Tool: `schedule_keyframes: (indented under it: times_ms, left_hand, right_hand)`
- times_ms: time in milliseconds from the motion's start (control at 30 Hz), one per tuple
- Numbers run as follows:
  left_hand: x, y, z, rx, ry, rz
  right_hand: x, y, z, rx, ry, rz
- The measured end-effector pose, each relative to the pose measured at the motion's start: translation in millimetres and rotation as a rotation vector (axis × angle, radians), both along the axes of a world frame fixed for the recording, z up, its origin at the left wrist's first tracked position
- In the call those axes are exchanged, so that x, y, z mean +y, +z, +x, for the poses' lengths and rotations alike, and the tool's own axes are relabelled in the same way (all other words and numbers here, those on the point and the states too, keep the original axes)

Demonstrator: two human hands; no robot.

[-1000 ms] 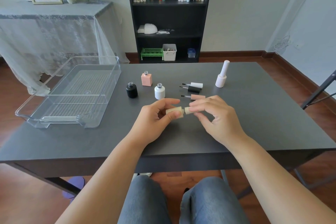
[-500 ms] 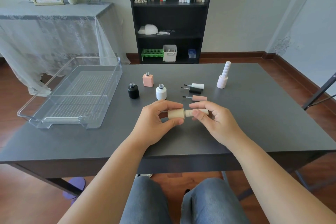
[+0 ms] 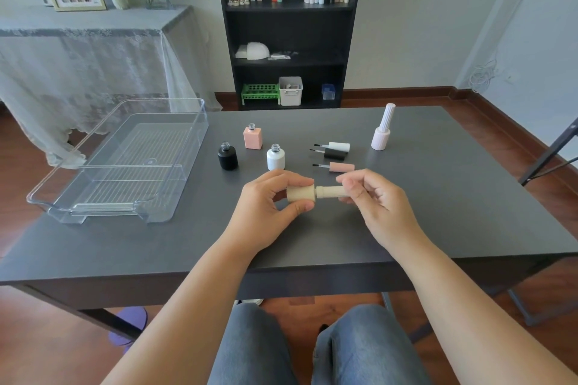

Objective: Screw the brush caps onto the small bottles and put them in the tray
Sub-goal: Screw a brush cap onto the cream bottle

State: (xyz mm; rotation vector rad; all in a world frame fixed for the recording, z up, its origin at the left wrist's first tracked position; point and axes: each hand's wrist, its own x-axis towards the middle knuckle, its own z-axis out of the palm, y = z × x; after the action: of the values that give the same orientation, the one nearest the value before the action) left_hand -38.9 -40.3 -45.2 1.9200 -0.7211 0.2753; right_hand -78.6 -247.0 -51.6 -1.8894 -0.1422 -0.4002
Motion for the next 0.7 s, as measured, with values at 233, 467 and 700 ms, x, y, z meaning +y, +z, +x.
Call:
schedule_keyframes:
  times_ms: [233, 467, 700]
  left_hand:
    - [-1.0, -0.6, -0.1, -0.014, 0.003, 0.013]
    - [-1.8, 0.0, -1.8, -0.019, -0.011, 0.002]
    - [-2.2, 1.7, -3.0, -0.019, -0.001, 0.015]
  right_hand:
    - [-5.8, -4.0, -1.0, -0.109, 0.056, -0.057]
    - [0.0, 0.2, -4.9, 0.016, -0.023, 0.071]
    - [-3.3, -2.4, -3.8, -0.149, 0.052, -0.067]
